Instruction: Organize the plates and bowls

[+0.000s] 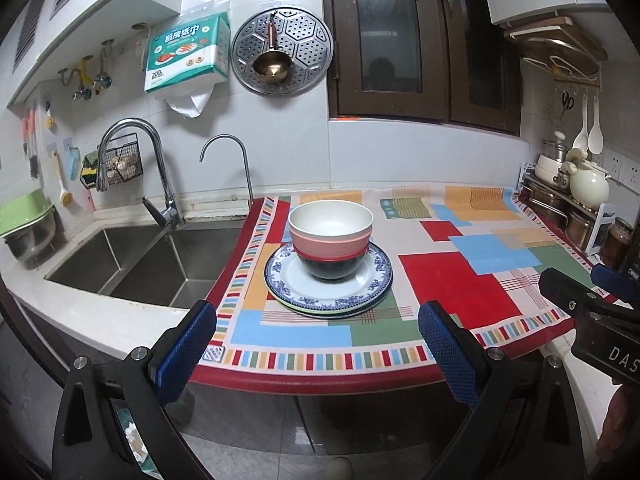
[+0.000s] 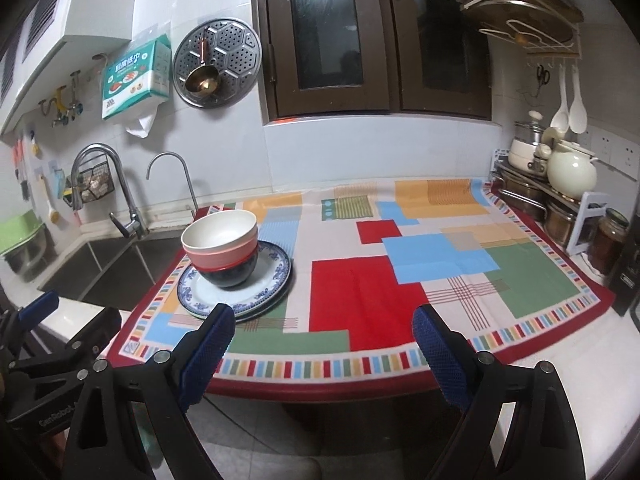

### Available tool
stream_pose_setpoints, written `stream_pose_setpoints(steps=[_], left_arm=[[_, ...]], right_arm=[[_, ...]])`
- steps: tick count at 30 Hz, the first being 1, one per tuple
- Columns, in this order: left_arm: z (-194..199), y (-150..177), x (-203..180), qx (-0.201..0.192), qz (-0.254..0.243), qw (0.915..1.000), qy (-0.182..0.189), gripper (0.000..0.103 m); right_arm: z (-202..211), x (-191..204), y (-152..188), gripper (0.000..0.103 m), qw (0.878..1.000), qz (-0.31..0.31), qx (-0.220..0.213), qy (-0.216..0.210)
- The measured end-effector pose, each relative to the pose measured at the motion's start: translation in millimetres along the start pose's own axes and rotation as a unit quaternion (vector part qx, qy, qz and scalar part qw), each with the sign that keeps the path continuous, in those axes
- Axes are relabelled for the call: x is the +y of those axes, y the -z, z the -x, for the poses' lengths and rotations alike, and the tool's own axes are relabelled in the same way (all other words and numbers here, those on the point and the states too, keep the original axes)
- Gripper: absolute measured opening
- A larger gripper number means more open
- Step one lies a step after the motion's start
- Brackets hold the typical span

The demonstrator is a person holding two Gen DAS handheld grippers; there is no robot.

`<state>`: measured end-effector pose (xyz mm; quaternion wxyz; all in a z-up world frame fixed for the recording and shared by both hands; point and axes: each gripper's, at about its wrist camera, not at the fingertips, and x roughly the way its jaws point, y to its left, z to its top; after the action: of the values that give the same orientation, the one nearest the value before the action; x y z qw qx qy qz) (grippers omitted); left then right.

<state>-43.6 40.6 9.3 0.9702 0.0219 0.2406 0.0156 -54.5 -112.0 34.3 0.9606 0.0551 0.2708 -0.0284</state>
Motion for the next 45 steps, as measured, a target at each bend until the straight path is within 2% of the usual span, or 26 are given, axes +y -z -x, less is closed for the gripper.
stream_pose_setpoints(steps=[15,45], left_arm=[[19.5,6.8,-6.2,-0.009,-0.001,1.0,0.004,0.103],[25.5,7.3,-14.1,-0.013,-0.004,0.9999,0.006,0.103]], right_arm=[[24.8,-7.3,9.8,0.091,1.0,0.0,-0.013,-0.004],[32.2,-14.3,13.9,0.091,1.0,-0.004,-0.015,-0.005]])
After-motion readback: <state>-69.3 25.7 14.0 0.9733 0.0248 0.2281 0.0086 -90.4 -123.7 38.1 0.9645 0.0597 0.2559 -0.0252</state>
